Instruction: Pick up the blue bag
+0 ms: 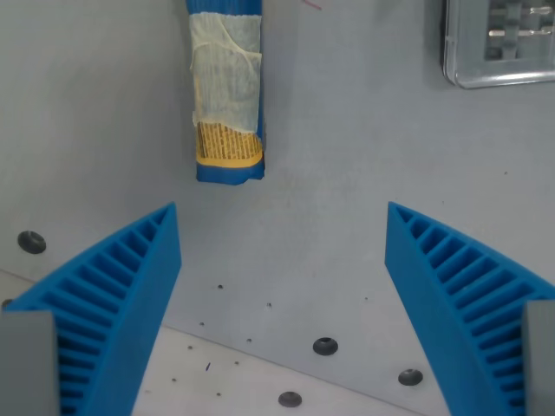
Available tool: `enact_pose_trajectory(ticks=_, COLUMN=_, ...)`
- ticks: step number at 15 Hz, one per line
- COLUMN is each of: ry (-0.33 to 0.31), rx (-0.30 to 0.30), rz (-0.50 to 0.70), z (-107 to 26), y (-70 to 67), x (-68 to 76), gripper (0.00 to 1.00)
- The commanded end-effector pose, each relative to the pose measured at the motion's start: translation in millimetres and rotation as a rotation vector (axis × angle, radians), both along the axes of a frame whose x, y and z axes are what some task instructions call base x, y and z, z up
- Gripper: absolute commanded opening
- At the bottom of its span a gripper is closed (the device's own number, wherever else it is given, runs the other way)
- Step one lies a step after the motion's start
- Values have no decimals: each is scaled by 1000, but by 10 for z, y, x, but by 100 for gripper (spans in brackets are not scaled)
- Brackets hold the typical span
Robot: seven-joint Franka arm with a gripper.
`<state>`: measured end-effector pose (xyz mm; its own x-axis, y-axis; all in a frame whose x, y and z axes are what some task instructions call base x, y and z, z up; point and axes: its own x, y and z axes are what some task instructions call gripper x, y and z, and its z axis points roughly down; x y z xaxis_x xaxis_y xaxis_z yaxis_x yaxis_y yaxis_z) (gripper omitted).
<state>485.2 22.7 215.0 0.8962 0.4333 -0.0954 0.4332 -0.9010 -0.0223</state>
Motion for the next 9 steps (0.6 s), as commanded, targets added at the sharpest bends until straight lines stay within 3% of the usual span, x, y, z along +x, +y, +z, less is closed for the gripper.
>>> enact_pose_trajectory(ticks=1, ry=-105, rx=-14, rz=27, z=-70, y=-6, x=-56, gripper=100)
enact_pose_trajectory(ticks=9, ry=-105, rx=-14, rz=27, z=-202, y=-7, x=-43, gripper=100)
